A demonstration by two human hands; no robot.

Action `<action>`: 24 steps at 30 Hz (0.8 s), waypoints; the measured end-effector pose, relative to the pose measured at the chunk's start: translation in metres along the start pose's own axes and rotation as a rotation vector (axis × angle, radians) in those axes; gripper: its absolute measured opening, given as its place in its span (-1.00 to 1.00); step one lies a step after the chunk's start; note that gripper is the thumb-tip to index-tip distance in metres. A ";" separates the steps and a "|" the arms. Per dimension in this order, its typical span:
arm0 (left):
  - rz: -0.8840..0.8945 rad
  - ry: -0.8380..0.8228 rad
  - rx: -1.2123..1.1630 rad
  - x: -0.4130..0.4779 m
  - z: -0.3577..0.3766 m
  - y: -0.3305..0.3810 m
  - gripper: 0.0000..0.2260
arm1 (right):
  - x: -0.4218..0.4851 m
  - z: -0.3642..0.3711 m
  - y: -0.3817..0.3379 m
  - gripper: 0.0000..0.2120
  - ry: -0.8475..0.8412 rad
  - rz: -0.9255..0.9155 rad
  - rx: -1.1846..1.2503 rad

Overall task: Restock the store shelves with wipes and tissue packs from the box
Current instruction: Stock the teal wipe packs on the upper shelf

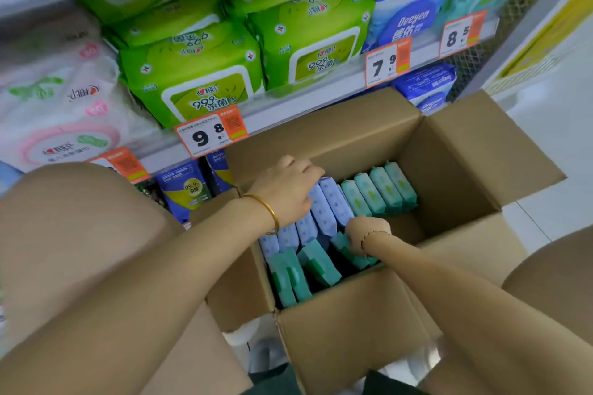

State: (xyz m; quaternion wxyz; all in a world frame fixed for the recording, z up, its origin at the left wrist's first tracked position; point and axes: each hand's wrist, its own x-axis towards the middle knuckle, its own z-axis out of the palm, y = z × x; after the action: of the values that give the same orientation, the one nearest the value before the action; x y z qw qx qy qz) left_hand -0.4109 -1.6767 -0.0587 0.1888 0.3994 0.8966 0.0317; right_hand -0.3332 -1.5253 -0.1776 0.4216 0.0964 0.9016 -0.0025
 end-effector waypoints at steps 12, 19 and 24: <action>-0.058 -0.234 -0.456 -0.018 -0.002 0.017 -0.14 | -0.069 -0.112 0.047 -0.79 -0.056 -0.239 0.929; -0.012 -0.063 -0.725 -0.036 -0.016 0.028 -0.04 | -0.106 -0.148 0.042 -0.91 -0.027 -0.387 1.551; -0.018 0.228 -0.833 -0.034 -0.028 0.024 -0.31 | -0.133 -0.168 0.017 -0.93 0.161 -0.431 1.562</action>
State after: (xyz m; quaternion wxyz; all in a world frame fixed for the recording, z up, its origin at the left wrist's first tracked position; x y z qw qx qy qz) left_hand -0.3834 -1.6831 -0.0172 0.2338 0.2753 0.8256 0.4335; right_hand -0.3748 -1.5175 0.0335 0.1568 0.1867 0.6662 -0.7048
